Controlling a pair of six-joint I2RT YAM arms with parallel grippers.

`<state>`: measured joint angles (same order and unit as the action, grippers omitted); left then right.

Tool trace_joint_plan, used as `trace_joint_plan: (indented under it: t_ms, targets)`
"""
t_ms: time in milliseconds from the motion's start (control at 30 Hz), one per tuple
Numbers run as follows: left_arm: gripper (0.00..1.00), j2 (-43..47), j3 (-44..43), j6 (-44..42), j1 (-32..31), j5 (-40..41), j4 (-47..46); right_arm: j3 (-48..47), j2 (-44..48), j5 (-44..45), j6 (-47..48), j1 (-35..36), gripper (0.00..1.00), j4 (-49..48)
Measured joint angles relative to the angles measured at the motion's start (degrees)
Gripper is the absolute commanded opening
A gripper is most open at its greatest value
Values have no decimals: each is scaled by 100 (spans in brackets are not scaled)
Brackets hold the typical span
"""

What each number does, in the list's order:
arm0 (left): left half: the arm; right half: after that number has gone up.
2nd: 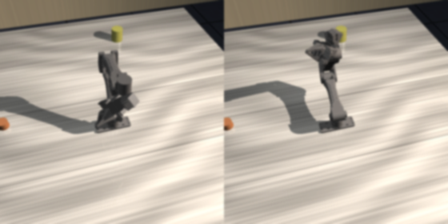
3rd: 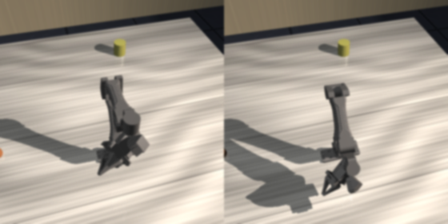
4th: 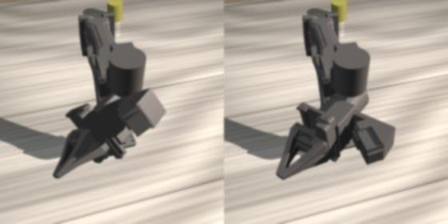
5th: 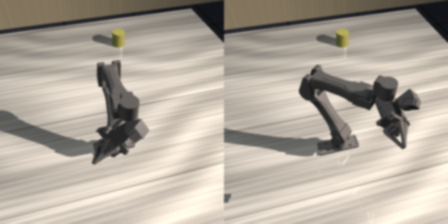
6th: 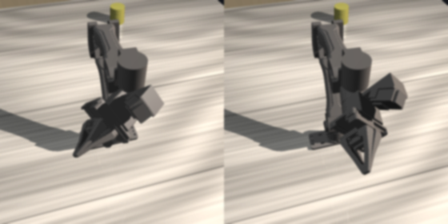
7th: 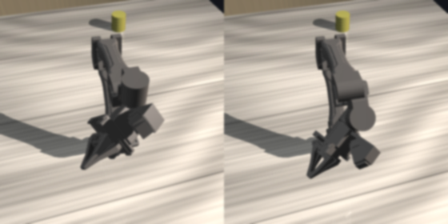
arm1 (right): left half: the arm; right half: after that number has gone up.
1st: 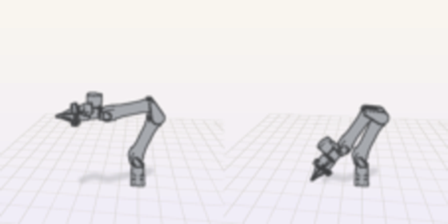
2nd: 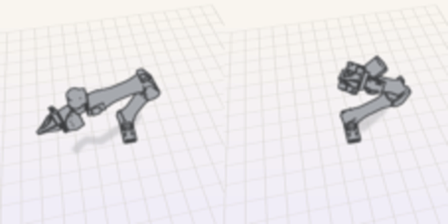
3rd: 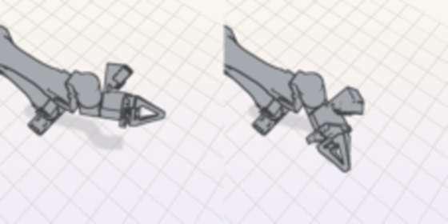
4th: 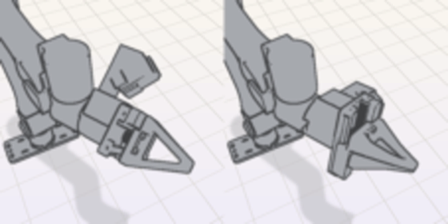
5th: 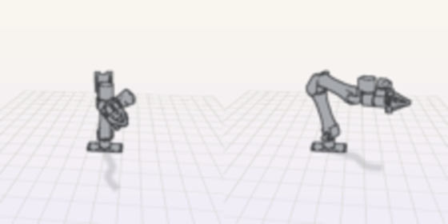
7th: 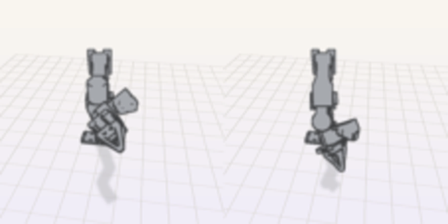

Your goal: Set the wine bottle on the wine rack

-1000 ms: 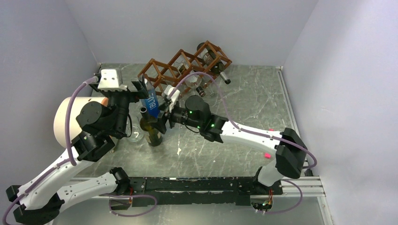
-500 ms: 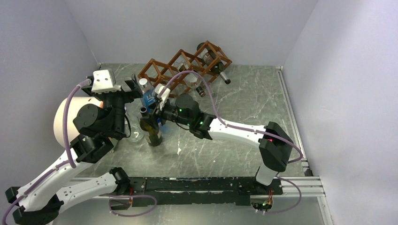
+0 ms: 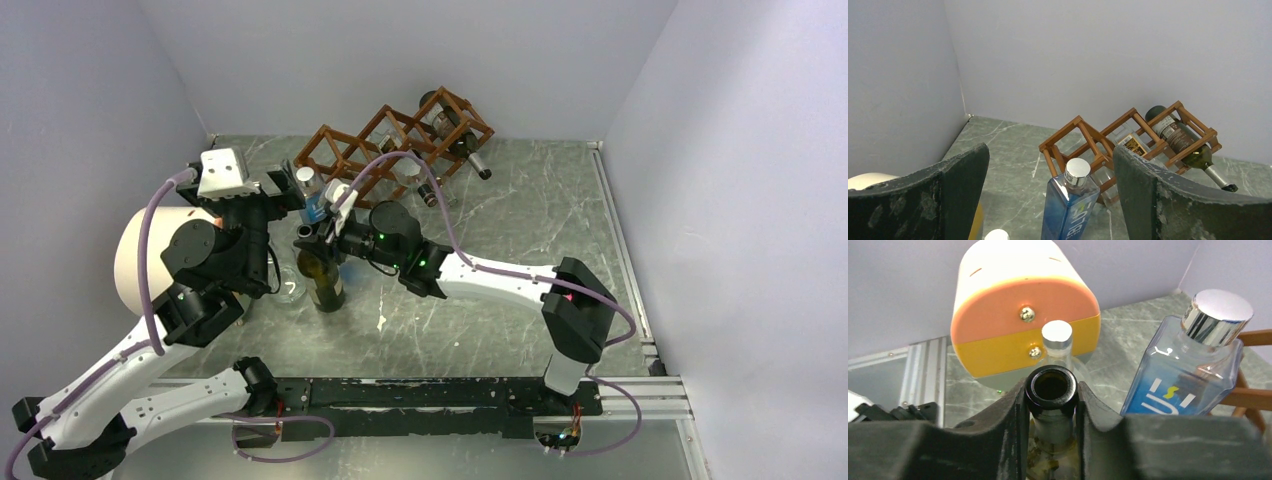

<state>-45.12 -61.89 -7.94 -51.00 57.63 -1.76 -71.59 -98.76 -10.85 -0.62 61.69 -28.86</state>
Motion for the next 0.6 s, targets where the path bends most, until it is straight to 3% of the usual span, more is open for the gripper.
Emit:
trace_joint_plan:
  t_ms: [167,333,600]
  targets:
    - [97,0,0,57,0,0,81,-7,4,98,83,0,0,7]
    - [98,-52,0,94,0,2,153,114,334,186,225,28,0,424]
    - [99,-175,2,168,0,0,221,769,1720,728,387,-31,0,1447]
